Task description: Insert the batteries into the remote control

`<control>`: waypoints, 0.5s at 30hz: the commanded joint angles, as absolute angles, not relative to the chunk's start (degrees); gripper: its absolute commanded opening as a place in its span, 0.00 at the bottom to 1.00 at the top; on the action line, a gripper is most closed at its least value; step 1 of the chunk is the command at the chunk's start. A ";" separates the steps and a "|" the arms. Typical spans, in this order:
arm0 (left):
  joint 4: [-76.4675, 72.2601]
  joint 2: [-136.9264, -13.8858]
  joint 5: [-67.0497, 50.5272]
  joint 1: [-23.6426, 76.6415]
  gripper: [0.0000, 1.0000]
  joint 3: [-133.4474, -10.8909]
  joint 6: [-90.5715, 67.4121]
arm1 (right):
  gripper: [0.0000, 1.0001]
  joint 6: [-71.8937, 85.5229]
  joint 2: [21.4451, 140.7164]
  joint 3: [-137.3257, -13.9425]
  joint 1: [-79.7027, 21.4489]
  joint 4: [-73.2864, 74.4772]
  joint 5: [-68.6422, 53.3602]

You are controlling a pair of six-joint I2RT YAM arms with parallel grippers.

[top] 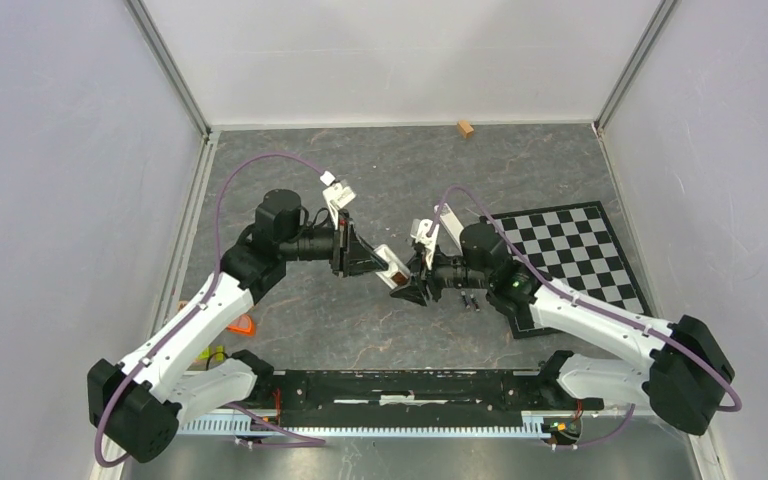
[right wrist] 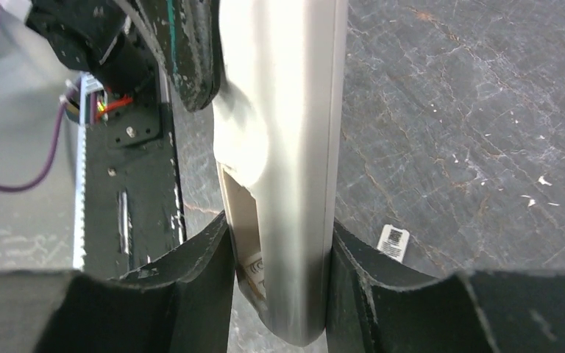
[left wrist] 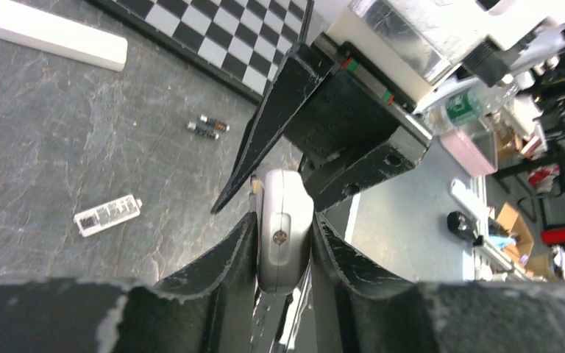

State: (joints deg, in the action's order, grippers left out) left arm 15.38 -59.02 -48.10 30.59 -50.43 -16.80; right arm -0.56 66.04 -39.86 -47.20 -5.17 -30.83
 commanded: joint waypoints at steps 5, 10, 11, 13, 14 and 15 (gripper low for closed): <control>-18.49 -57.28 -42.33 31.08 0.41 -40.93 -42.00 | 0.19 20.15 67.54 -39.72 -47.11 -22.85 -25.71; -26.84 -58.16 -39.51 31.06 0.43 -36.96 -46.51 | 0.20 27.20 69.59 -40.21 -47.11 -27.73 -26.73; -27.62 -58.23 -39.00 31.03 0.43 -36.46 -46.90 | 0.20 27.67 69.94 -40.53 -47.11 -28.28 -27.44; -27.97 -58.20 -38.18 31.03 0.44 -35.99 -46.87 | 0.21 28.23 70.51 -40.98 -47.10 -28.56 -27.96; -28.20 -58.22 -38.06 31.07 0.44 -36.02 -46.64 | 0.21 27.95 70.70 -41.25 -47.11 -28.06 -28.01; -28.27 -58.20 -38.06 31.05 0.42 -35.87 -46.42 | 0.21 27.89 70.75 -41.39 -47.10 -27.61 -27.95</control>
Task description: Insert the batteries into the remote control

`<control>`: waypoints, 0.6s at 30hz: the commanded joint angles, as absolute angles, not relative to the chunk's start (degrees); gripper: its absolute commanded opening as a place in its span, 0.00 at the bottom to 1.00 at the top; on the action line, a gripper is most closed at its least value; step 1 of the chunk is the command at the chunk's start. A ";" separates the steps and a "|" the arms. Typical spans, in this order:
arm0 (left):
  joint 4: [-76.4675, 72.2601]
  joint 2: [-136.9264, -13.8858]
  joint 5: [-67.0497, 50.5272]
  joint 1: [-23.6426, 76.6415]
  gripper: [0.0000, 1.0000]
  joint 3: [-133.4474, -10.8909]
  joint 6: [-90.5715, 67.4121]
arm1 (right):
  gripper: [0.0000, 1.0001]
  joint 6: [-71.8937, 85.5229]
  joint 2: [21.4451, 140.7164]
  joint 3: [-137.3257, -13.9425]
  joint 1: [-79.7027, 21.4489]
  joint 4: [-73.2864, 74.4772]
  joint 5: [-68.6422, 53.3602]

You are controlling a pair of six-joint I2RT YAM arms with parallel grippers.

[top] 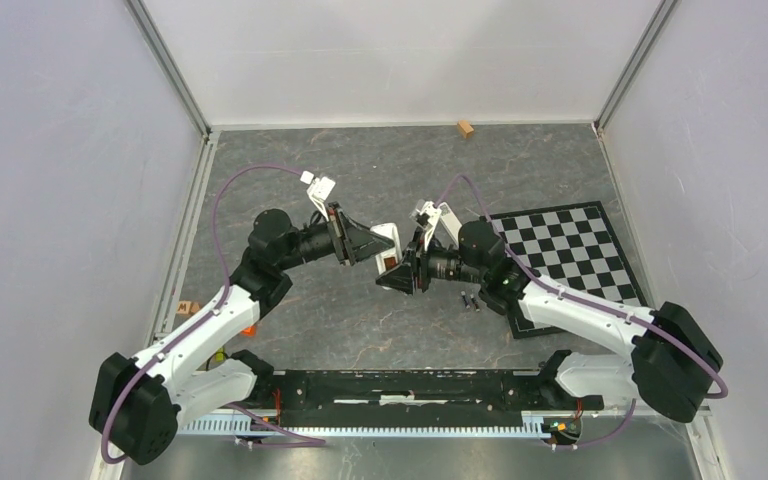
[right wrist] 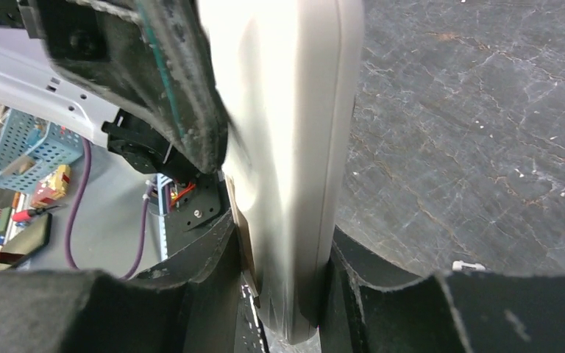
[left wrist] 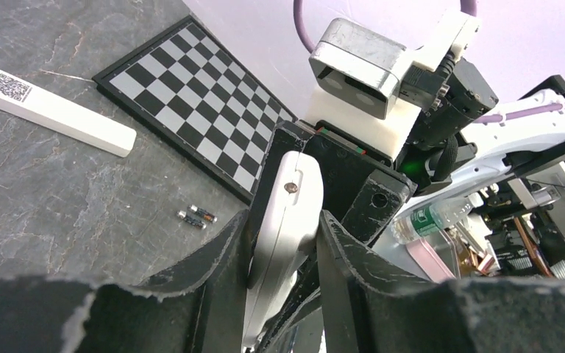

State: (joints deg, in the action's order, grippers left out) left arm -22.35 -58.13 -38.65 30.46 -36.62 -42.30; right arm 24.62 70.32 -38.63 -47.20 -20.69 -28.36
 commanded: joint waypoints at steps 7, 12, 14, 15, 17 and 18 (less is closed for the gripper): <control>-23.78 -57.37 -35.81 31.03 0.02 -36.29 -39.12 | 0.69 25.48 69.35 -42.15 -45.84 -20.94 -24.92; -15.31 -55.75 -30.33 30.95 0.02 -36.94 -31.39 | 0.87 22.92 63.52 -40.30 -40.84 -15.73 -21.62; -13.25 -54.73 -28.20 30.76 0.02 -36.98 -29.17 | 0.90 23.11 60.53 -39.35 -37.79 -13.60 -19.95; -12.57 -54.35 -27.45 30.55 0.02 -36.86 -28.57 | 0.90 23.10 59.30 -38.84 -36.59 -12.38 -18.80; -12.17 -53.69 -27.50 30.34 0.02 -36.70 -27.43 | 0.89 20.92 57.36 -39.26 -35.26 -6.89 -12.24; -12.36 -53.43 -28.58 30.32 0.02 -36.66 -26.82 | 0.87 19.54 57.15 -40.30 -35.16 -3.64 -8.43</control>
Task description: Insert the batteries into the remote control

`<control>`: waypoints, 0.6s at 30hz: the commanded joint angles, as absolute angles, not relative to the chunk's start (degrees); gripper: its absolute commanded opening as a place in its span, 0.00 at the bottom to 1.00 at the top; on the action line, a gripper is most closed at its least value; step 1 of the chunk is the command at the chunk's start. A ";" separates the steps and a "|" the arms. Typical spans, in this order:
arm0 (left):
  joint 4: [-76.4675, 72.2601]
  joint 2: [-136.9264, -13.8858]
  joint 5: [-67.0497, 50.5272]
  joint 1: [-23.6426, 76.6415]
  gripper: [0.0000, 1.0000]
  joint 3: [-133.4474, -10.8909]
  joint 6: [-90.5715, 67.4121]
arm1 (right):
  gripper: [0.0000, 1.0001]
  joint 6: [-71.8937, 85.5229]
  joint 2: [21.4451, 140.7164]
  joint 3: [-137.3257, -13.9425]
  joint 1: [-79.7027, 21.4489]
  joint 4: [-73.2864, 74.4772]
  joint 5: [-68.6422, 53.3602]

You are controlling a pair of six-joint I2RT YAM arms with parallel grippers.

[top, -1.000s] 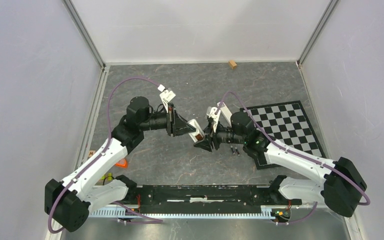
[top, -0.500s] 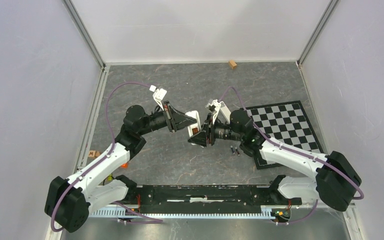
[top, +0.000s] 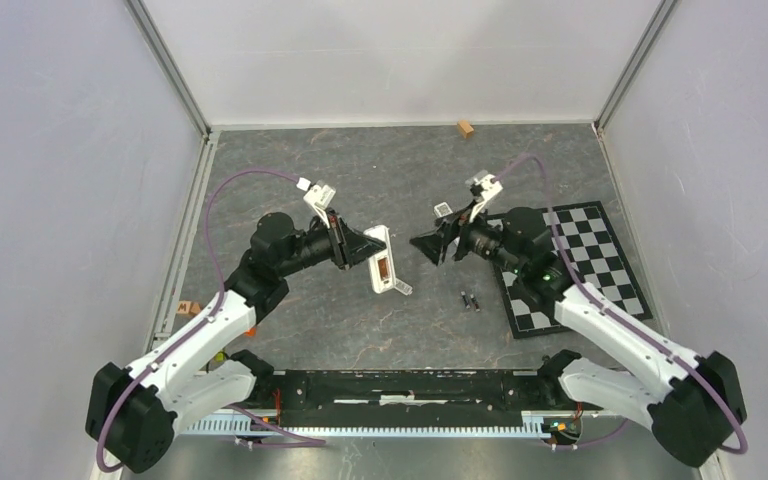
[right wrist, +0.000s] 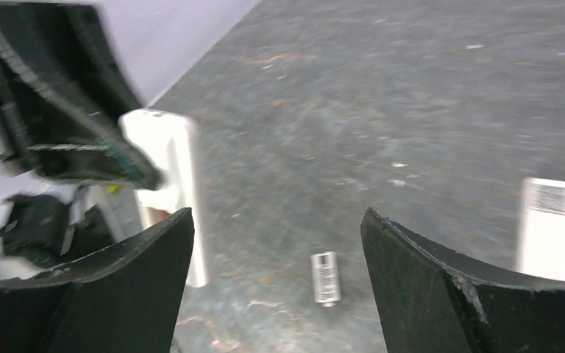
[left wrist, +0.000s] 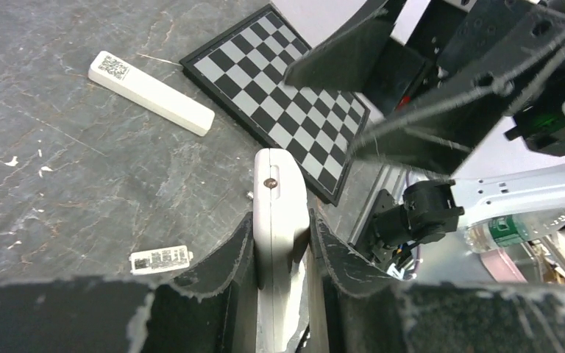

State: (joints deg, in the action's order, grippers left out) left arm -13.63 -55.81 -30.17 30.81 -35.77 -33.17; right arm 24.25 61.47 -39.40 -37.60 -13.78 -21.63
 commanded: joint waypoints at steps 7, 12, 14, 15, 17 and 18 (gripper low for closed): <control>-13.49 -51.64 -30.79 30.40 0.02 -35.22 -24.39 | 0.55 15.02 63.65 -44.80 -35.17 16.17 9.18; -13.36 -52.02 -29.77 30.38 0.02 -34.91 -24.96 | 0.40 15.94 68.93 -43.96 -35.17 22.22 9.17; -13.36 -52.29 -29.86 30.35 0.02 -34.94 -25.21 | 0.38 15.91 70.27 -43.08 -35.20 23.10 8.21; -13.35 -52.32 -29.89 30.39 0.02 -34.90 -25.29 | 0.37 15.67 70.82 -42.64 -35.20 22.95 7.20; -13.35 -52.44 -29.84 30.34 0.02 -34.91 -25.39 | 0.34 15.48 71.88 -41.86 -35.19 22.62 5.56; -13.35 -52.51 -29.88 30.35 0.02 -34.97 -25.48 | 0.30 15.40 72.31 -41.66 -35.24 22.55 5.01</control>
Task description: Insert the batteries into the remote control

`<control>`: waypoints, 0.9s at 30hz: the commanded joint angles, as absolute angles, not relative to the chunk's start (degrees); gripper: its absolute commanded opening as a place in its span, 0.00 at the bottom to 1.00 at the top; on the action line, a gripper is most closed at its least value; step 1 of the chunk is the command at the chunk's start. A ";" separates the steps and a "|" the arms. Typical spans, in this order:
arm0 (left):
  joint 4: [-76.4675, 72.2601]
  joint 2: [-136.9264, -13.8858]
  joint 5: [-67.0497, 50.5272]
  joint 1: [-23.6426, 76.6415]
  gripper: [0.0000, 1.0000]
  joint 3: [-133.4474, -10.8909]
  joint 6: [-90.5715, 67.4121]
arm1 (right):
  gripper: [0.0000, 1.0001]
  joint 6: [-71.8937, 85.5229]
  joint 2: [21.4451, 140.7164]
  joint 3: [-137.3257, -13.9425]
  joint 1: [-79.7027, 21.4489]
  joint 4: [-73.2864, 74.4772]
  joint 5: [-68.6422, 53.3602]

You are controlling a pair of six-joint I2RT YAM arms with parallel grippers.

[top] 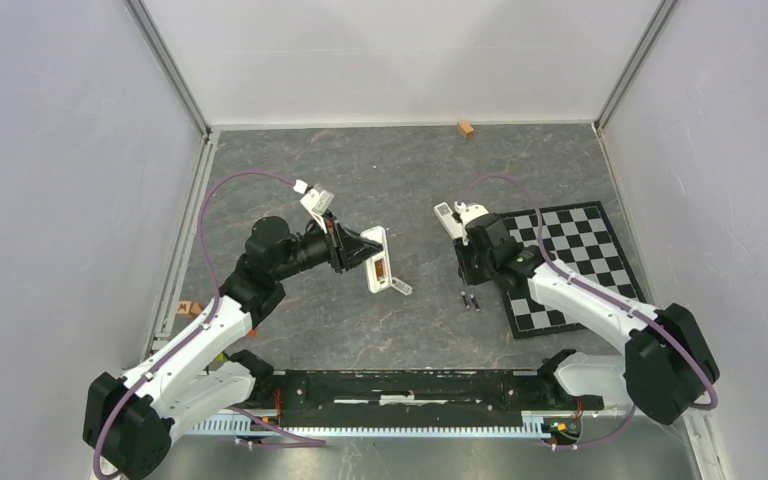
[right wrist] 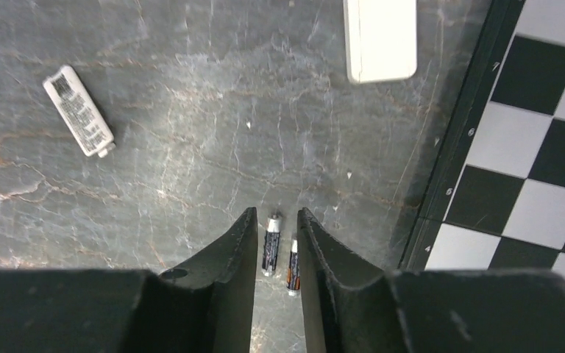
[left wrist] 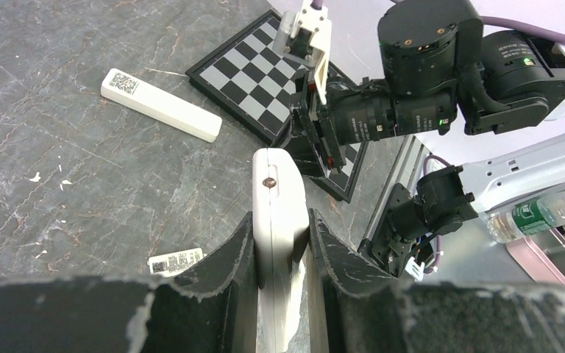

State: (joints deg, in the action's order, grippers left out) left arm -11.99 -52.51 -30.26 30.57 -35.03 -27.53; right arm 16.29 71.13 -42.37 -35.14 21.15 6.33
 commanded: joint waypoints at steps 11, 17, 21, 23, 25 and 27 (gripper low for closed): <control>-13.20 -53.34 -29.22 30.37 0.02 -34.36 -26.37 | 0.27 16.75 77.82 -39.35 -38.47 21.82 6.06; -12.47 -53.72 -29.18 30.32 0.02 -34.67 -25.91 | 0.28 18.15 79.49 -38.76 -40.12 22.53 7.95; -12.48 -53.94 -29.09 30.37 0.02 -34.70 -26.01 | 0.27 18.54 80.46 -38.59 -40.49 22.76 8.44; -12.39 -53.96 -28.88 30.33 0.02 -34.70 -26.00 | 0.26 18.84 81.05 -38.58 -40.50 23.14 8.87; -12.31 -53.83 -28.67 30.32 0.02 -34.68 -26.06 | 0.26 19.09 81.56 -38.57 -40.52 23.30 9.14; -12.13 -53.66 -28.42 30.33 0.02 -34.63 -26.10 | 0.22 19.30 81.71 -38.33 -40.52 23.06 9.09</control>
State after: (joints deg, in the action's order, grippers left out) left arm -10.74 -53.89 -30.00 30.57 -34.30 -27.55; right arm 18.11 80.73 -38.96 -40.14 22.39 7.22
